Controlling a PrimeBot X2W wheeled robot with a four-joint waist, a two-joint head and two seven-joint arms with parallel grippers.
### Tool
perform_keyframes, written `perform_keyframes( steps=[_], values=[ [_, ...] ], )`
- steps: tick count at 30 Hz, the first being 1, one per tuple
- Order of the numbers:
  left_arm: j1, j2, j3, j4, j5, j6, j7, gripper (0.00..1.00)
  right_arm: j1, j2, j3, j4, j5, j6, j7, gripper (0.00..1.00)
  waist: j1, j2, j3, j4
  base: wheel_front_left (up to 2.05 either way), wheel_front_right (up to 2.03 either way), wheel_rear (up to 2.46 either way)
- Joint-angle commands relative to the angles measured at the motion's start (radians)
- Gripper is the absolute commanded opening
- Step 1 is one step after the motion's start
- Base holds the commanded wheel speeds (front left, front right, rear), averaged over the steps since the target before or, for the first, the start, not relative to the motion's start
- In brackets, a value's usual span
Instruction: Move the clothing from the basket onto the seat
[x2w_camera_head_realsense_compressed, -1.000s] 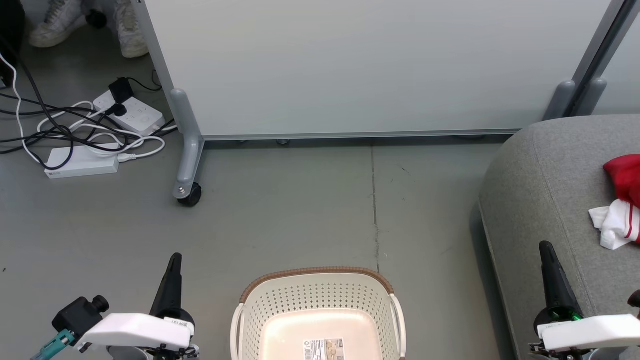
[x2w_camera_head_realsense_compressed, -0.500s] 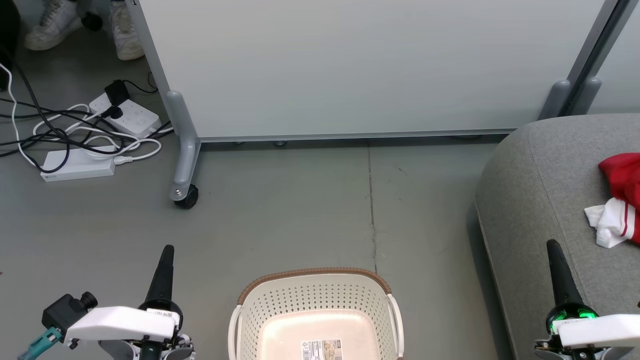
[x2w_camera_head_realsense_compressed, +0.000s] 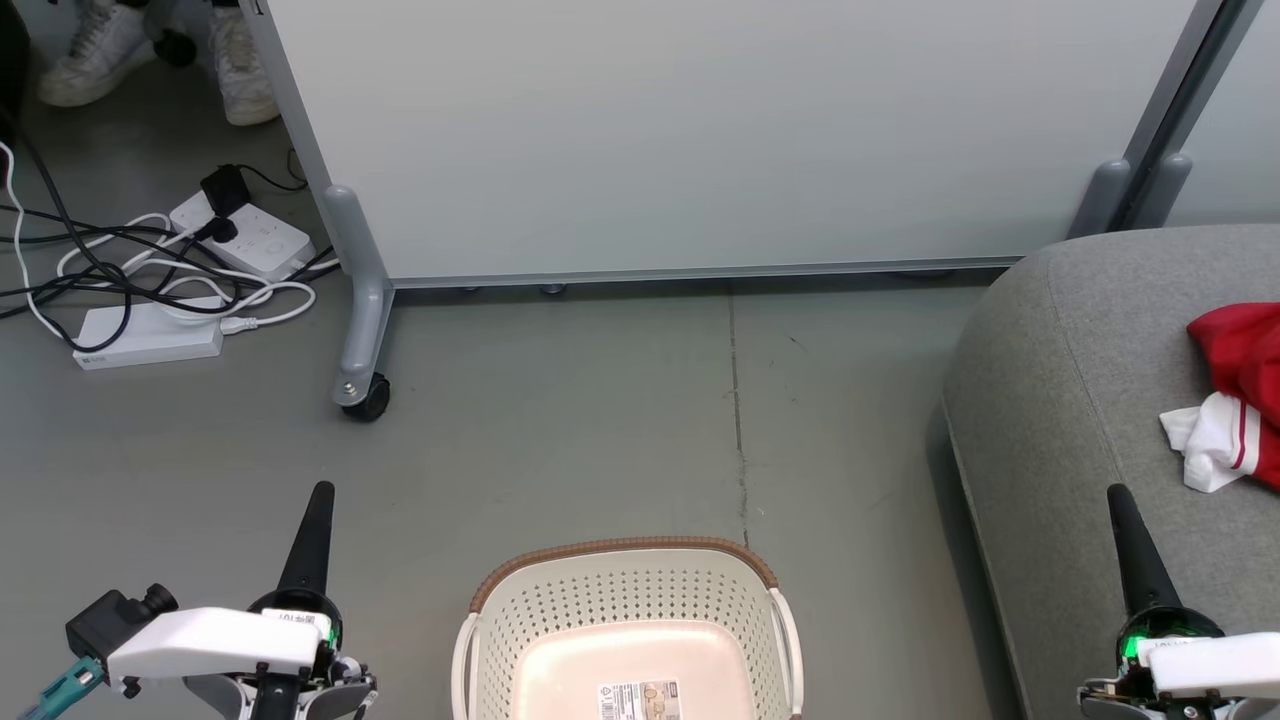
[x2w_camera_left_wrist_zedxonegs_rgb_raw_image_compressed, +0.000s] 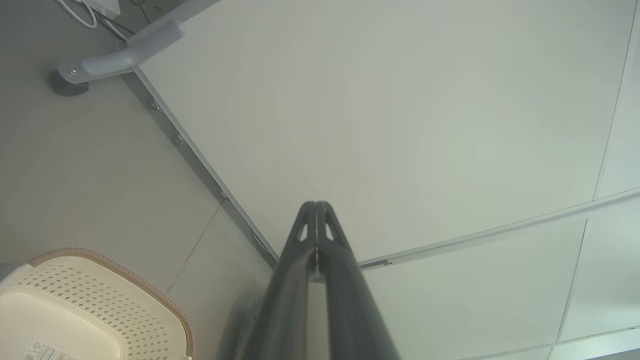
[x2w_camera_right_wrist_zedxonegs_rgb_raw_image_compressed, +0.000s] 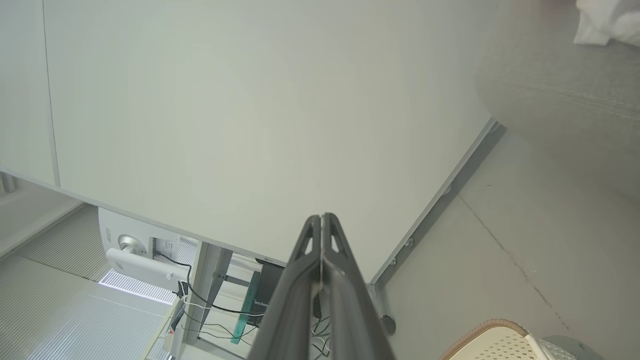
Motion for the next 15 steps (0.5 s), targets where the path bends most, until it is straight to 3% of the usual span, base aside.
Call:
perform_keyframes(
  steps=[1,15],
  values=[
    [-0.029,0.006,0.008,-0.01,-0.022,-0.007,0.006,0.0,-0.002,-0.013,0.002,-0.013,0.025,0.002,0.0,0.0,0.0,-0.0001,0.0,-0.001,0.0,0.0,0.0],
    [-0.035,0.009,0.034,-0.021,-0.136,-0.014,0.043,0.0,0.006,-0.048,0.022,-0.026,0.191,0.002,-0.009,0.0,0.0,-0.0001,-0.003,-0.011,0.0,0.0,0.0]
  ],
)
